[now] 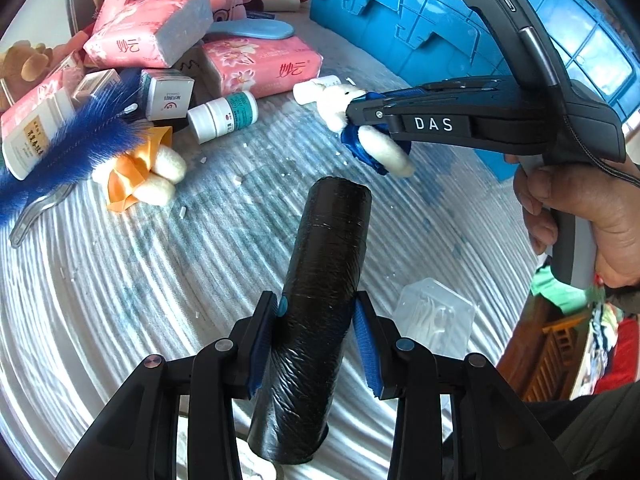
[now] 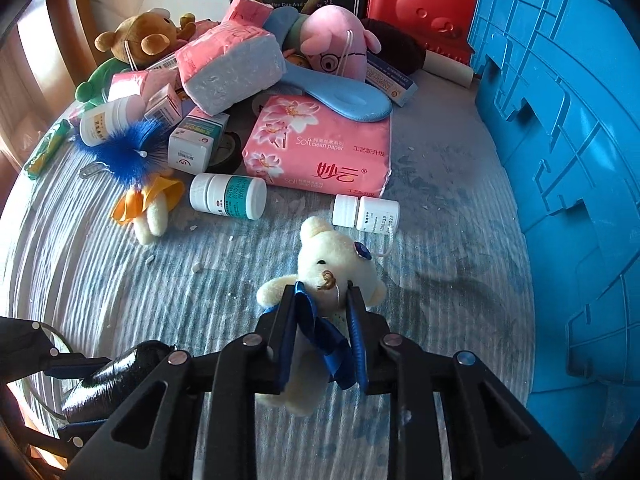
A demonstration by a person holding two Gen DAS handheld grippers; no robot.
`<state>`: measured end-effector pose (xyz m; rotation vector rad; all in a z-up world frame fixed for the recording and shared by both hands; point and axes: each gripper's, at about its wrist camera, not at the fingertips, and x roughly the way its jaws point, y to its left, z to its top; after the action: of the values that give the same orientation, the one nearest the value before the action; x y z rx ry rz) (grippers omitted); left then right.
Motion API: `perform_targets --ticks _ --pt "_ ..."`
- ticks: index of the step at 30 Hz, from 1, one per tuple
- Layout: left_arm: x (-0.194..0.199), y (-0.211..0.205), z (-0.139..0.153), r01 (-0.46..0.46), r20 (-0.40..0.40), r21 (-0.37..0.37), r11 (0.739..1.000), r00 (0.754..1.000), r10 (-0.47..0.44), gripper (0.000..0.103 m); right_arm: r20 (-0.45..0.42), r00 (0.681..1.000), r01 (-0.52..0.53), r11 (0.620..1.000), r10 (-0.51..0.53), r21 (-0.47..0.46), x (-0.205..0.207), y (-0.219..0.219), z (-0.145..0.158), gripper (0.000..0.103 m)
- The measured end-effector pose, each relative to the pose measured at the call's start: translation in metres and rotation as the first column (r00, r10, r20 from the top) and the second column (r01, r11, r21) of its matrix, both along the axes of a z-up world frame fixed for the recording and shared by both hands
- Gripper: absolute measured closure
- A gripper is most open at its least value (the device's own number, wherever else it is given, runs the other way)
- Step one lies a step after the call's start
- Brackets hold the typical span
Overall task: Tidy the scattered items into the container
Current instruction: 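Lift the black roll with left tool while right tool lifts the teddy bear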
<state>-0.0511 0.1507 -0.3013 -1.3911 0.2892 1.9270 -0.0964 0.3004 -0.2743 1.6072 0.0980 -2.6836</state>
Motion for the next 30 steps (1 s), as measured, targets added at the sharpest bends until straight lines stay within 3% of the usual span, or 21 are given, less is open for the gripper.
perform_targets --ticks 16,30 --pt "-0.004 -0.01 0.044 -0.066 -0.084 0.028 0.997 0.994 0.068 0.066 -0.089 0.995 -0.051 0.999 0.05 -0.004 0.005 -0.013 0.061 0.08" --pt "-0.011 -0.052 0.123 -0.192 -0.193 0.067 0.979 0.96 0.201 0.066 -0.197 0.976 -0.109 0.993 0.097 -0.049 0.019 -0.035 0.151 0.08"
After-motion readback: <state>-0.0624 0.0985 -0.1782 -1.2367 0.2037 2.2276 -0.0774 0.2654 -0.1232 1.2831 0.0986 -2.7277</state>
